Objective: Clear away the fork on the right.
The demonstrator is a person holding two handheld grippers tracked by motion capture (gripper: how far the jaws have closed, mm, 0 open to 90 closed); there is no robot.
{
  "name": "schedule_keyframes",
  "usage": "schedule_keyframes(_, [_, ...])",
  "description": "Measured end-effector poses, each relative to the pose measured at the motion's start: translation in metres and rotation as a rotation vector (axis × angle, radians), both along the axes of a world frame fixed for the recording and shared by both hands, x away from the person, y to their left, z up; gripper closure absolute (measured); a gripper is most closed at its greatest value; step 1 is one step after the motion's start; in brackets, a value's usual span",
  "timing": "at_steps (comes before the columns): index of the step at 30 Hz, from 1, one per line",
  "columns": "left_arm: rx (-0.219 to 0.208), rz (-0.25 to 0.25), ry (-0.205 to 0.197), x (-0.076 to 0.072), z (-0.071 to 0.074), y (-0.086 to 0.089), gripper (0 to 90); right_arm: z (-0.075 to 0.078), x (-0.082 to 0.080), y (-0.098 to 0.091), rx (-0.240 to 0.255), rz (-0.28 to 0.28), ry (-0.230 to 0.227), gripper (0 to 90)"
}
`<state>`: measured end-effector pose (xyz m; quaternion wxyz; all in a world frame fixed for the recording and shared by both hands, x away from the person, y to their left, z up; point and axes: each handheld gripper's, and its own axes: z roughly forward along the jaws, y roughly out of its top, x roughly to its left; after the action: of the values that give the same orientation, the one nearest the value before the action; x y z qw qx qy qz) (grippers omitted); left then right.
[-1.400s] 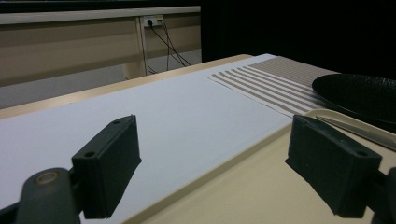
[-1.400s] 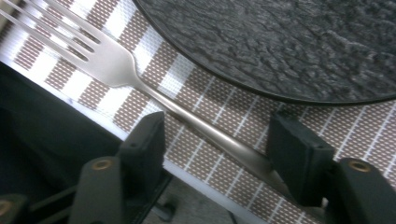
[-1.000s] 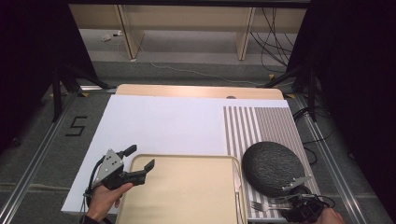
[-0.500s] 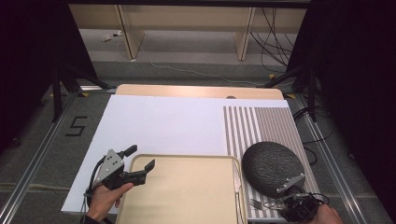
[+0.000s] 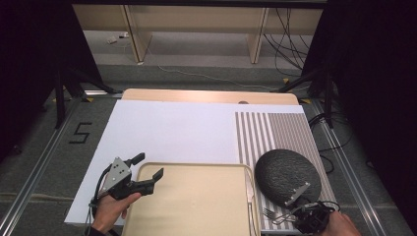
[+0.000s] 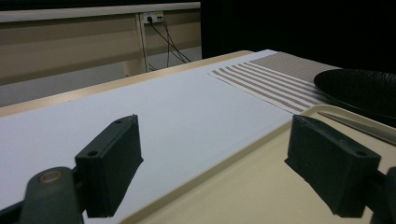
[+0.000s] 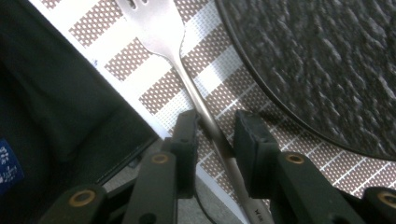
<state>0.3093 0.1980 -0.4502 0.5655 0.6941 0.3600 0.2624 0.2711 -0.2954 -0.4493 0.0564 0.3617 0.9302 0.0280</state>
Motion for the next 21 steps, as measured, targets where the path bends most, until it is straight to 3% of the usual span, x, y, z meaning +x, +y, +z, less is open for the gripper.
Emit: schedule_keyframes(21, [0.007,-0.002,0.0,0.0,-0.001,-0.001,17.4,0.0,-0.002,0.012,-0.057,0.09,0.024,84.0])
